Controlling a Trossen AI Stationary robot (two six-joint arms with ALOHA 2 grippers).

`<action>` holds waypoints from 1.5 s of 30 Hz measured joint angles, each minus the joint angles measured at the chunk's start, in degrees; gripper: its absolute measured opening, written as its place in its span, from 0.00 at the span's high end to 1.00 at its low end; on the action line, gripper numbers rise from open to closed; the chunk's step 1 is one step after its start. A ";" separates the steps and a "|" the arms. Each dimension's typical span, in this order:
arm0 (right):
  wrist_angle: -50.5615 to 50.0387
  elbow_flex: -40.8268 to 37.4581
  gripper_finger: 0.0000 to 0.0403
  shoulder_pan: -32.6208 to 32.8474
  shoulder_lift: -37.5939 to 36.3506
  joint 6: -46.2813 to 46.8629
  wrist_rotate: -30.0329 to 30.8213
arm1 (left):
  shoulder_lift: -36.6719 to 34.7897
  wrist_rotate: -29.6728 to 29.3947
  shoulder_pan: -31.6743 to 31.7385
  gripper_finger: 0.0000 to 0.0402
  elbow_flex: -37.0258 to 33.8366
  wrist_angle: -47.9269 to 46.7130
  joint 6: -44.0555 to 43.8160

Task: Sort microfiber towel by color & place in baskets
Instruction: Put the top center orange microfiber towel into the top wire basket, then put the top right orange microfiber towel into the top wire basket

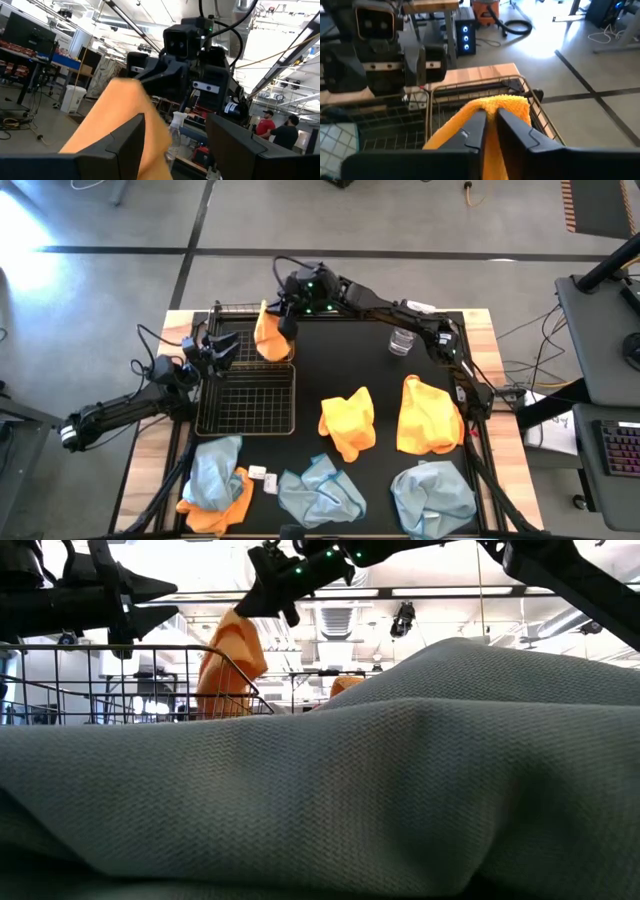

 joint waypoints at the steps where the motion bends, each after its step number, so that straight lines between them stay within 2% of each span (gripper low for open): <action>1: -0.34 0.00 0.85 0.02 0.00 -0.40 -0.01 | -0.02 0.02 -0.02 0.52 0.00 0.01 0.00; 7: -2.61 0.00 0.69 0.04 0.00 -0.51 0.00 | 0.02 0.04 0.00 0.52 0.00 -0.02 0.00; 12: -9.83 0.00 0.63 0.04 -0.24 -0.61 0.01 | 0.00 0.28 -0.01 0.52 0.00 -0.28 0.00; 20: -26.02 0.02 0.67 1.50 -4.00 -2.42 0.37 | -0.02 1.51 0.00 0.52 0.00 -0.20 0.00; 29: -45.03 0.02 0.72 5.15 -8.18 -2.89 0.58 | 0.02 10.10 -0.02 0.52 0.00 -0.07 -0.22; 31: -49.07 0.02 0.73 6.24 -8.63 -2.57 1.81 | 0.02 10.36 -0.02 0.52 0.00 -0.01 -0.58; 36: -55.46 -0.01 0.74 9.71 -8.85 -1.98 9.35 | 0.04 10.38 -0.02 0.52 0.00 -0.13 -0.70; 45: -62.67 -0.15 0.75 13.52 -11.15 0.12 11.69 | 0.02 10.38 -0.02 0.52 0.00 -0.17 -0.70</action>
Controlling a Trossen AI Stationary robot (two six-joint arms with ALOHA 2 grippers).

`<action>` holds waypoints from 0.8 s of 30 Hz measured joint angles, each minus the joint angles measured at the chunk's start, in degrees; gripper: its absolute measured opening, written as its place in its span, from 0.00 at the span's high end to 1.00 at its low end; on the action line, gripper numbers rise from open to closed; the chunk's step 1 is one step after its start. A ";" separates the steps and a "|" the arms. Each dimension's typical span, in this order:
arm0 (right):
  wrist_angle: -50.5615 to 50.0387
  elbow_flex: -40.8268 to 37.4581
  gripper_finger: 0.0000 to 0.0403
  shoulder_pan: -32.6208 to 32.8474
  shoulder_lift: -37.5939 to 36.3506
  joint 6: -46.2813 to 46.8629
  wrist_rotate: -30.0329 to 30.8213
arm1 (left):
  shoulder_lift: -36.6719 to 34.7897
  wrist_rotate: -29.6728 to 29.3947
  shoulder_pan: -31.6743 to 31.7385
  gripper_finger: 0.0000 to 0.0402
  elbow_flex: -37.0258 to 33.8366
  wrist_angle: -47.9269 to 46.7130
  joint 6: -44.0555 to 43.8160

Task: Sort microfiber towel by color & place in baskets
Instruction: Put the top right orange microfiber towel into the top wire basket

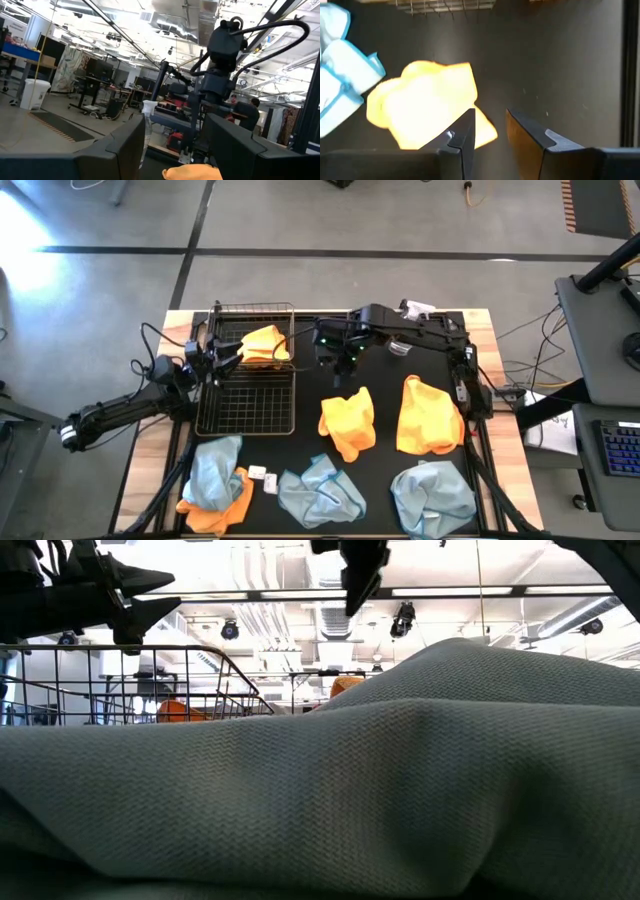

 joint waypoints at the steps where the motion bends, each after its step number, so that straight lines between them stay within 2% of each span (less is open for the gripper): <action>1: -0.79 0.00 0.75 0.12 -0.61 0.05 0.58 | 0.00 0.00 0.00 0.52 0.00 0.00 0.00; 6: -1.27 -1.70 0.76 0.11 -5.73 0.56 2.50 | 0.00 0.00 0.00 0.52 0.00 -0.04 -0.01; 10: 0.77 -7.31 0.76 -0.01 -12.21 0.88 4.37 | 0.00 0.00 0.00 0.52 0.00 -0.02 -0.02; 14: 8.94 -18.07 0.76 -0.03 -20.26 2.29 4.44 | -0.01 0.00 0.00 0.52 0.00 0.01 -0.21; 24: 26.32 -51.64 0.76 0.12 -37.47 9.37 3.83 | -0.04 0.00 0.00 0.52 0.00 0.35 -2.86</action>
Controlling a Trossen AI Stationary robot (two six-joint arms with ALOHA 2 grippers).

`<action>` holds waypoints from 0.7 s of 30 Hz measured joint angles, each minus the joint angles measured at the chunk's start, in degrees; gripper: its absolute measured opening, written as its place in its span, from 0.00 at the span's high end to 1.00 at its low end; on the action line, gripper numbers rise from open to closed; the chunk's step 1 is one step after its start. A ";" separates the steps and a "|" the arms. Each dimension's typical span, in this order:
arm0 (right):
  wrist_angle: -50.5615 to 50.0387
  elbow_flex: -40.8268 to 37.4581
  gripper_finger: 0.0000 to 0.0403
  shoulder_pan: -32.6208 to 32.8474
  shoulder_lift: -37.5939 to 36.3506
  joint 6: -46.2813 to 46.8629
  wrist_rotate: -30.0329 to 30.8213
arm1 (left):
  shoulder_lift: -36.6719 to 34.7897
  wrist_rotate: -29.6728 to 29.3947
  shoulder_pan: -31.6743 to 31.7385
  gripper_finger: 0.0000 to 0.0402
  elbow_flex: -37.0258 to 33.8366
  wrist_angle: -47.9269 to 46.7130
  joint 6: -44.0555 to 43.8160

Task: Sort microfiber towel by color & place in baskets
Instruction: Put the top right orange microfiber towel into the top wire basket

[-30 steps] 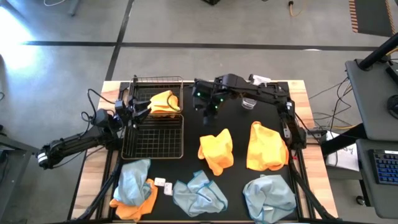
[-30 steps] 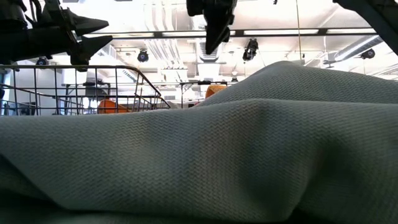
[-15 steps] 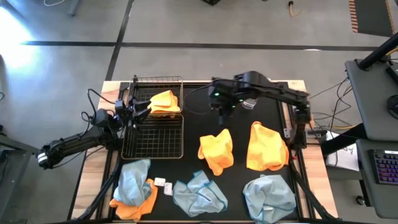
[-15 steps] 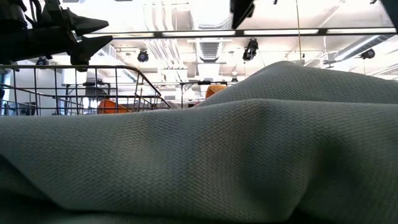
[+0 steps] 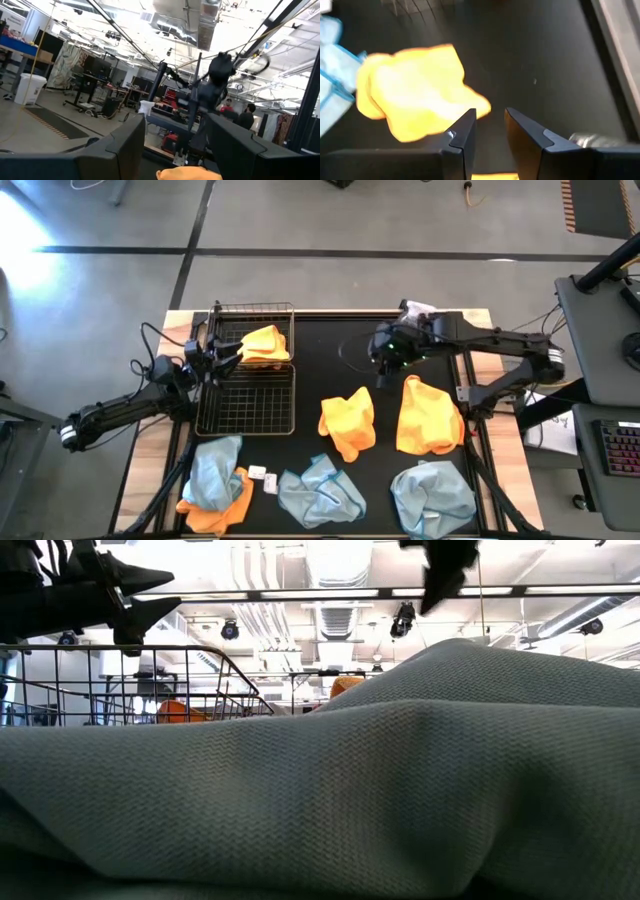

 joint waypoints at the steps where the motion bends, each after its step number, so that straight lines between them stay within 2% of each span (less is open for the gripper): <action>1: 0.95 -2.83 0.76 0.00 -1.42 0.96 0.00 | 0.00 0.00 0.00 0.52 0.00 0.09 0.00; 8: 1.43 -16.03 0.75 0.00 -9.08 9.68 0.01 | 0.00 -0.45 0.00 0.52 0.00 0.42 0.00; 21: 0.96 -28.75 0.75 0.00 -19.05 20.17 -1.01 | 0.03 -0.57 0.00 0.52 0.75 1.38 -1.60</action>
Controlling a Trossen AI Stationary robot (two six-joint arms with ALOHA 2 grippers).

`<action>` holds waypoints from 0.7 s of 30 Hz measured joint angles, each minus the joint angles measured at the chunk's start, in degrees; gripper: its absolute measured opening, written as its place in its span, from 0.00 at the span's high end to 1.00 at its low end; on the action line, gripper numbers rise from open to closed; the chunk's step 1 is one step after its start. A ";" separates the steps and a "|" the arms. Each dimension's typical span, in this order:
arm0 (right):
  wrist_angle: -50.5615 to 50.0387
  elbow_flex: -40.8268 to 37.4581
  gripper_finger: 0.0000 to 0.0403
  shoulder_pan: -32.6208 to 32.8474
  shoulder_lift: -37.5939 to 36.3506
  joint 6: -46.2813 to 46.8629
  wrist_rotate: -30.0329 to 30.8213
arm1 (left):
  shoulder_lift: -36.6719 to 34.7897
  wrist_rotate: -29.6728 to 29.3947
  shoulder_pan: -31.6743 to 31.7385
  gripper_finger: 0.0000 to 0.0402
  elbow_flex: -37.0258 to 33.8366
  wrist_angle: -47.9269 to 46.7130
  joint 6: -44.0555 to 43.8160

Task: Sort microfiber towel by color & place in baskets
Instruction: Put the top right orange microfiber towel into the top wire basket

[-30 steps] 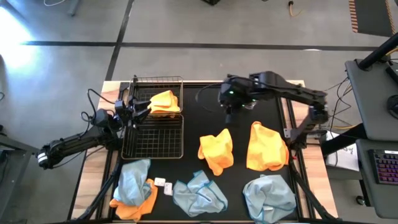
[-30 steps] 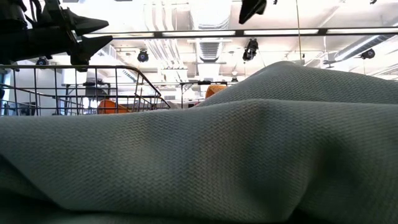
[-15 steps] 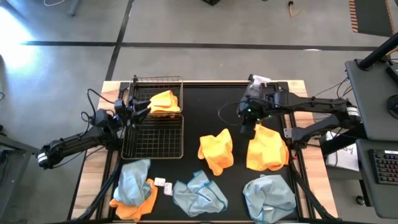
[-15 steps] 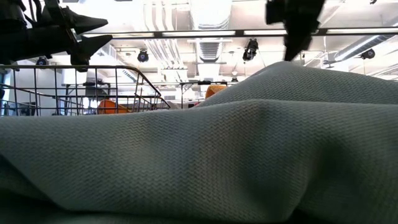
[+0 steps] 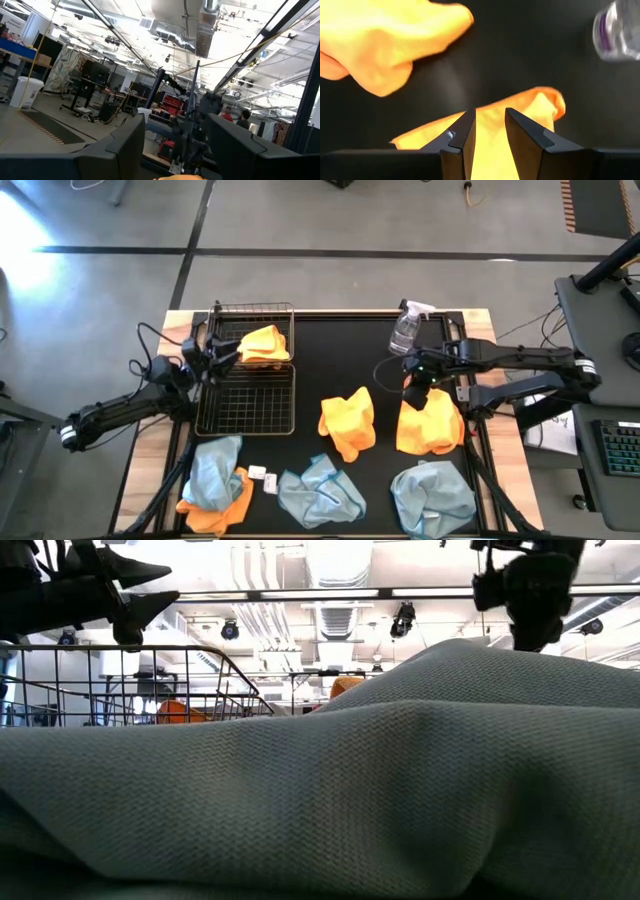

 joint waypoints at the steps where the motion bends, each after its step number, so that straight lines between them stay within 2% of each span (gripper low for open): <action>1: 0.01 -0.86 0.75 0.00 -0.38 1.19 -0.57 | 0.02 0.00 0.00 0.52 0.28 0.00 -0.01; 9: -0.94 -7.22 0.75 0.00 -1.18 8.53 -6.62 | 0.00 0.02 0.00 0.52 1.92 -0.27 1.98; 21: -2.84 -12.42 0.75 0.00 -1.15 12.67 -6.97 | 0.02 0.04 0.00 0.52 2.07 -0.28 2.10</action>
